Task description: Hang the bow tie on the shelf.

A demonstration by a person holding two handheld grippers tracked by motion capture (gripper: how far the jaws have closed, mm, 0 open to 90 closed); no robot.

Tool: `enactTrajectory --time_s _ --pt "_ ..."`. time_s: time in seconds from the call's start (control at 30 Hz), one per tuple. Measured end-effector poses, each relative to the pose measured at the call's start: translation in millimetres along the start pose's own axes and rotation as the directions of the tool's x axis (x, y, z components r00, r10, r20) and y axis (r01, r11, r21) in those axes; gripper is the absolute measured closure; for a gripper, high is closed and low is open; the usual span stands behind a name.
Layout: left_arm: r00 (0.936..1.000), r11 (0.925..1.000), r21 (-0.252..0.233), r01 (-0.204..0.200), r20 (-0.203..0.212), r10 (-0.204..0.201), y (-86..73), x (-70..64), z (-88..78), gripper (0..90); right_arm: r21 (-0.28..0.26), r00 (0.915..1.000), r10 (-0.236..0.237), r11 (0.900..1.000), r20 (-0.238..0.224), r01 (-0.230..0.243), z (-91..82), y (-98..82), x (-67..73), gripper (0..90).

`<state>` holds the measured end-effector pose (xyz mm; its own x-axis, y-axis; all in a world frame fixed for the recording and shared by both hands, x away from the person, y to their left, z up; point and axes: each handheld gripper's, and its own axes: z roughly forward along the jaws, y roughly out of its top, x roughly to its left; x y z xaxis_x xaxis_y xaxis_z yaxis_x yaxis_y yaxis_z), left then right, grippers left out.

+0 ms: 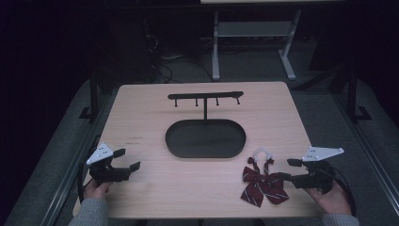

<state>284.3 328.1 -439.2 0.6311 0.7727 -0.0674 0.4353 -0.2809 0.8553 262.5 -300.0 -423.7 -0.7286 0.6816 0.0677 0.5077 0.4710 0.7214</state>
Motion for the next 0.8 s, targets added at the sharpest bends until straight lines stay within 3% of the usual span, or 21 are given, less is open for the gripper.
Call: enactTrajectory --time_s 0.2,0.8 --pt "1.0 1.0 -0.002 0.005 0.001 -0.005 -0.1 -0.2 0.0 13.0 0.035 0.9995 -0.03 0.999 -0.01 0.031 5.5 15.4 -1.2 39.0" --pt "0.9999 0.9999 -0.004 0.013 0.001 -0.013 -0.4 0.1 0.6 13.0 0.118 0.999 -0.029 0.992 -0.035 0.033 30.2 46.5 -17.8 42.6"
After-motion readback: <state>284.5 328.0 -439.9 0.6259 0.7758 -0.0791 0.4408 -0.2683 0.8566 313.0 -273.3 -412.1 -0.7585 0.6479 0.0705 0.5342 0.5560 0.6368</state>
